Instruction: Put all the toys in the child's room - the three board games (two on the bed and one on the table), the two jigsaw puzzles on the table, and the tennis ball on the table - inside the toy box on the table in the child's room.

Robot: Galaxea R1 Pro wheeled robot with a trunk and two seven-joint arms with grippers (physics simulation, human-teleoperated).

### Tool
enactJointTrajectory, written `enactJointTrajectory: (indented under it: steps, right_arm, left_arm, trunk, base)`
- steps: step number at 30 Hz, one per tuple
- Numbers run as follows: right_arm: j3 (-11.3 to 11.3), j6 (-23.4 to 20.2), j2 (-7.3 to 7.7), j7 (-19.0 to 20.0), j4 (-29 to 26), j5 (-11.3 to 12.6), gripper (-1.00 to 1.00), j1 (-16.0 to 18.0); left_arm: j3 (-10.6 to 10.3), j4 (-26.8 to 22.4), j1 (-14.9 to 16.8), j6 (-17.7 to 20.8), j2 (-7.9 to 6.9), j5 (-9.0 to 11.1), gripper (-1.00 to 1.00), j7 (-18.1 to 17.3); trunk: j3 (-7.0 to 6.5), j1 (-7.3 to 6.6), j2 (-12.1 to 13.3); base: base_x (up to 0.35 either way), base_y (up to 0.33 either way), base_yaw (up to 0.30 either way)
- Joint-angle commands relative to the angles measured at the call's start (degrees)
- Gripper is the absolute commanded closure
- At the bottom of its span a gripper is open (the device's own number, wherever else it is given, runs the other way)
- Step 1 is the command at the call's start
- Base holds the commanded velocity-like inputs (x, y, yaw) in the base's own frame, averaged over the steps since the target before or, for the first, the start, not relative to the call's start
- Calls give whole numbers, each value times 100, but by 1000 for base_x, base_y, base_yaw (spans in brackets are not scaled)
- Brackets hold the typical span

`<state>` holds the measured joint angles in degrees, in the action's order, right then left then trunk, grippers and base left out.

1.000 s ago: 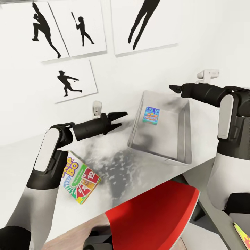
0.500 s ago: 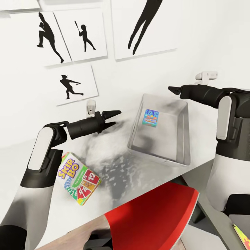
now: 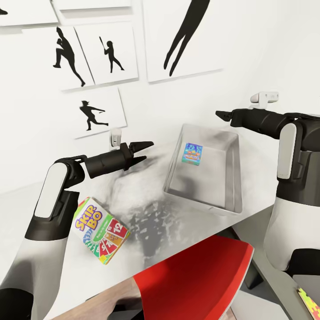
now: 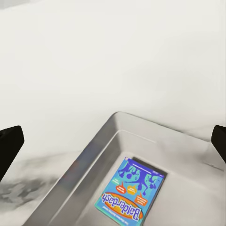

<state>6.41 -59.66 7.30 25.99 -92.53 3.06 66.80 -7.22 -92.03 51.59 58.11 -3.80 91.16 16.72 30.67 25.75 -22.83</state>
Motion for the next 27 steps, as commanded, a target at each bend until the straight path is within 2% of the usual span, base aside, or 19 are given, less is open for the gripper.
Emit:
enactJointTrajectory:
  steps: [1, 27]
  right_arm:
    - [5, -34, 2, -5, -2, 29, -100, 5]
    - [-35, -34, 0, -14, -2, 21, -100, -75]
  left_arm:
    - [-3, -3, 4, 2, -6, 57, -100, 61]
    - [-32, 6, -20, -59, 8, 50, -100, 60]
  trunk:
    - [-1, 4, -9]
    - [-245, 4, -9]
  base:
    - [0, 0, 0]
    - [0, 0, 0]
